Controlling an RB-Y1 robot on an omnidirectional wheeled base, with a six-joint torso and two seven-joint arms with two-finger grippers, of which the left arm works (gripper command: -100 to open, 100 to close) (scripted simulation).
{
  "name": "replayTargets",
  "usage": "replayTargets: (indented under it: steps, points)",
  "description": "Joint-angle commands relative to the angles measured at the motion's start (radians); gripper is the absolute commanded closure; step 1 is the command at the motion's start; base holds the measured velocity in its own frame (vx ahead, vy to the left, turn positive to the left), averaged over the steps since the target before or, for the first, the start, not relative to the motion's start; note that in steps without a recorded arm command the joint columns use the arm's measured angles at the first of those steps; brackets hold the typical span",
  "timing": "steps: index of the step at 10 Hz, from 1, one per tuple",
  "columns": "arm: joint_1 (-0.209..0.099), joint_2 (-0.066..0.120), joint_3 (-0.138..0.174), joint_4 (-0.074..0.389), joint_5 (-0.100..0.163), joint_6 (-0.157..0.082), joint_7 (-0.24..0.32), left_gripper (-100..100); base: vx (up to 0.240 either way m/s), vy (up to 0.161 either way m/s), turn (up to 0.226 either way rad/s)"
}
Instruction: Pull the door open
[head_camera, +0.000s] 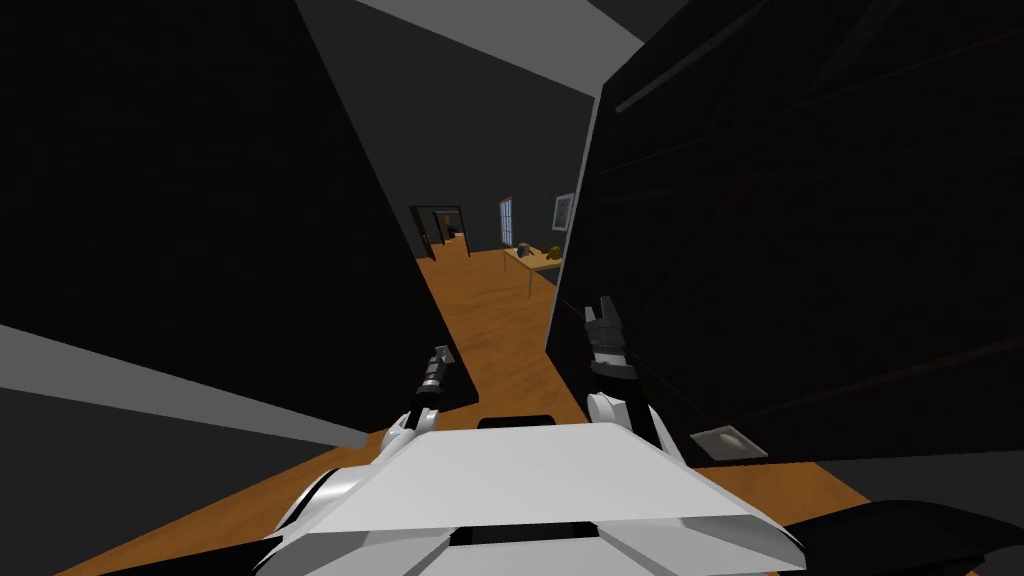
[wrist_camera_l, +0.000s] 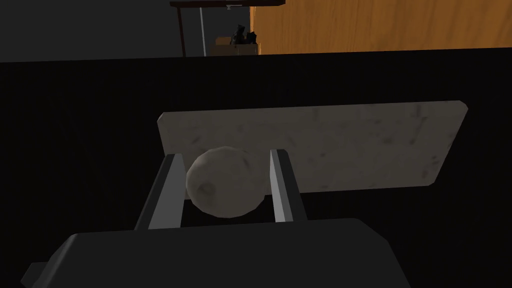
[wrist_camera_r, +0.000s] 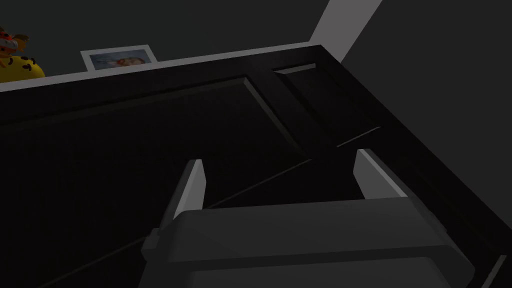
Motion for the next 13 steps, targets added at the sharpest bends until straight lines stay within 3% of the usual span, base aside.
replayTargets:
  steps: [1,4,9,11,12,13]
  points:
    - [0.003,0.001,0.003,-0.004,-0.004,-0.003,0.003,100,-0.253,0.036,-0.103]
    - [0.007,0.009,-0.019,-0.002,-0.017,-0.014,0.022,100,-0.142,0.019,-0.054]
    - [0.030,0.040,-0.073,-0.014,-0.054,-0.049,0.084,100,-0.215,0.053,-0.084]
    - [0.025,0.040,-0.074,-0.007,-0.055,-0.051,0.084,100,-0.184,0.047,-0.054]
    - [0.041,0.056,-0.097,-0.007,-0.071,-0.076,0.112,100,-0.171,0.059,-0.083]
    - [0.044,0.060,-0.102,-0.007,-0.074,-0.082,0.118,100,-0.221,0.067,-0.086]
